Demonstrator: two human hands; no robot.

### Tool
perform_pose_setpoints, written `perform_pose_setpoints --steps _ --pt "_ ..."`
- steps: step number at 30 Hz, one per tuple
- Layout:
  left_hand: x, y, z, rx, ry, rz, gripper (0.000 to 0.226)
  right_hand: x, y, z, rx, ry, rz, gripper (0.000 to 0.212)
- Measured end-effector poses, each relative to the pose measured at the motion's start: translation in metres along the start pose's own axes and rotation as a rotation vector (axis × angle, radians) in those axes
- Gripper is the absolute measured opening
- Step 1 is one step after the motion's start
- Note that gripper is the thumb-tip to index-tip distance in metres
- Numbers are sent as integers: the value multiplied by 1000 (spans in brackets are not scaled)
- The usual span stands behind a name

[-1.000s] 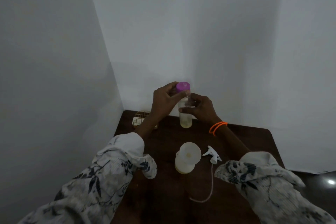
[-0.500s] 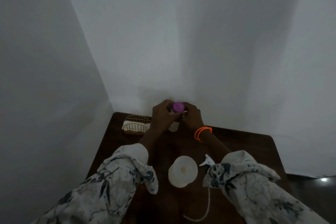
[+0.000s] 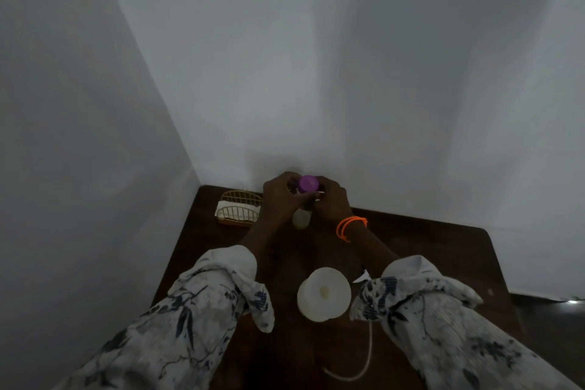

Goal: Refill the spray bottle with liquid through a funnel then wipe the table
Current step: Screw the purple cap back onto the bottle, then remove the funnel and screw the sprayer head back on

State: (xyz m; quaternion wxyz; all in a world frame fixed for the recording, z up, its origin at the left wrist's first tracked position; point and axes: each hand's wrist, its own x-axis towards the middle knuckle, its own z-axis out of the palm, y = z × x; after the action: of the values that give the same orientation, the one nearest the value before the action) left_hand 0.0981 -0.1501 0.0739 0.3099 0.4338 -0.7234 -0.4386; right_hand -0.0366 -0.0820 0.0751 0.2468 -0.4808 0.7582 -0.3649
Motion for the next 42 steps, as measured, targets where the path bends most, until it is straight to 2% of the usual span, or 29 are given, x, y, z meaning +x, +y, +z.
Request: perform_pose_setpoints --steps 3,5,8,9,11,13,17,20,23,26,30,37,42 --pt "1 0 1 11 -5 -28 53 1 0 -1 7 1 0 57" --pt "-1 0 0 9 -33 -70 63 1 2 -2 -2 -13 7 60" --pt "-11 2 -3 -57 -66 -230 87 -3 8 -3 7 -30 19 71" --pt "-17 4 -5 -86 -45 -284 89 -6 9 -4 20 -30 27 76" --pt "-31 5 -10 -115 16 -363 80 -13 10 -4 13 -20 55 86" --pt "-49 0 -17 -73 27 -424 66 -23 11 -6 28 13 88 87" --pt "-88 -6 -31 -144 -153 -589 26 -59 11 -24 25 59 123 59" --pt "-118 -5 -40 -251 -287 -691 30 -99 14 -37 20 99 154 37" --pt "-143 -6 -42 -388 -318 -728 35 -142 24 -41 69 136 199 22" --pt "-161 -2 -42 -427 -334 -736 28 -175 26 -39 196 123 266 10" --pt "-172 8 -42 -365 -339 -662 8 -194 19 -31 294 154 316 10" --pt "-176 25 -36 -361 -295 -578 10 -201 13 -23 351 272 333 11" --pt "-181 21 -33 -315 -341 -608 10 -203 11 -21 351 265 376 14"
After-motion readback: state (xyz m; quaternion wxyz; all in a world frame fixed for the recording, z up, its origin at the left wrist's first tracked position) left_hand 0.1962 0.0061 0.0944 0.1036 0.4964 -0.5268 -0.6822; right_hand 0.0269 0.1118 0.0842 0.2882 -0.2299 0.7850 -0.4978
